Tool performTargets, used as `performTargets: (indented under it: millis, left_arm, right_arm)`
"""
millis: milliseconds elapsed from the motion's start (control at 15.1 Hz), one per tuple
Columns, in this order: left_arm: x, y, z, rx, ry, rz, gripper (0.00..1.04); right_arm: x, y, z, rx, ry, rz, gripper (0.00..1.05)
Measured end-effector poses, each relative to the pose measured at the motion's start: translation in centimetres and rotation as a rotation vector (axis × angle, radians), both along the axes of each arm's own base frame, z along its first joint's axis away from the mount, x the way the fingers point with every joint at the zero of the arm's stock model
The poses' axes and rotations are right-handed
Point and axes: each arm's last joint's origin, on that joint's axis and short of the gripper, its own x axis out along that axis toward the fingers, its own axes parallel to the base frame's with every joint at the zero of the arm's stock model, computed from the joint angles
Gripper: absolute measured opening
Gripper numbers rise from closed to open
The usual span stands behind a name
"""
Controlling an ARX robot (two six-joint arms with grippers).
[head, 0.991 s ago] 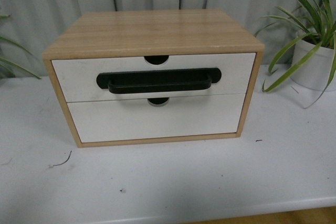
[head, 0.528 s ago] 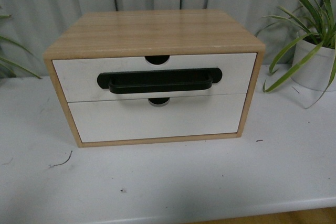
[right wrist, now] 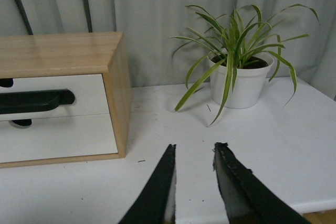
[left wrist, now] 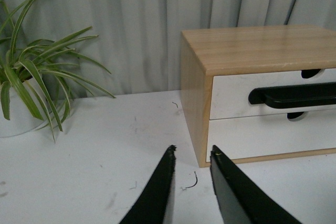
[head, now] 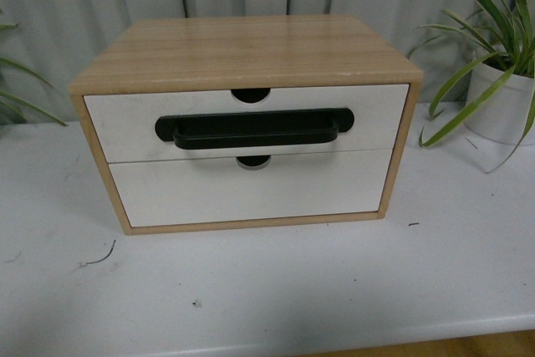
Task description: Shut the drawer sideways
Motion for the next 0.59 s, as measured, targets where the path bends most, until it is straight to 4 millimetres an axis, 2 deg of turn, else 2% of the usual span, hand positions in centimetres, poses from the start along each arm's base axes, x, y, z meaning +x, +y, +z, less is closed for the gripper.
performTargets:
  millis: [264,462,528,594]
  left_arm:
    - [0.00,0.00,0.00,0.000,0.000,0.000,0.58]
    - [0.00,0.00,0.00,0.000,0.000,0.000,0.91]
    - [0.00,0.00,0.00,0.001,0.000,0.000,1.00]
    - [0.00,0.00,0.00,0.000,0.000,0.000,0.97]
  right_arm:
    - [0.00,0.00,0.00,0.000,0.000,0.000,0.60]
    - [0.00,0.00,0.00,0.000,0.000,0.000,0.93]
    - [0.00,0.00,0.00,0.001,0.000,0.000,1.00]
    - [0.00,0.00,0.00,0.000,0.000,0.000,0.98]
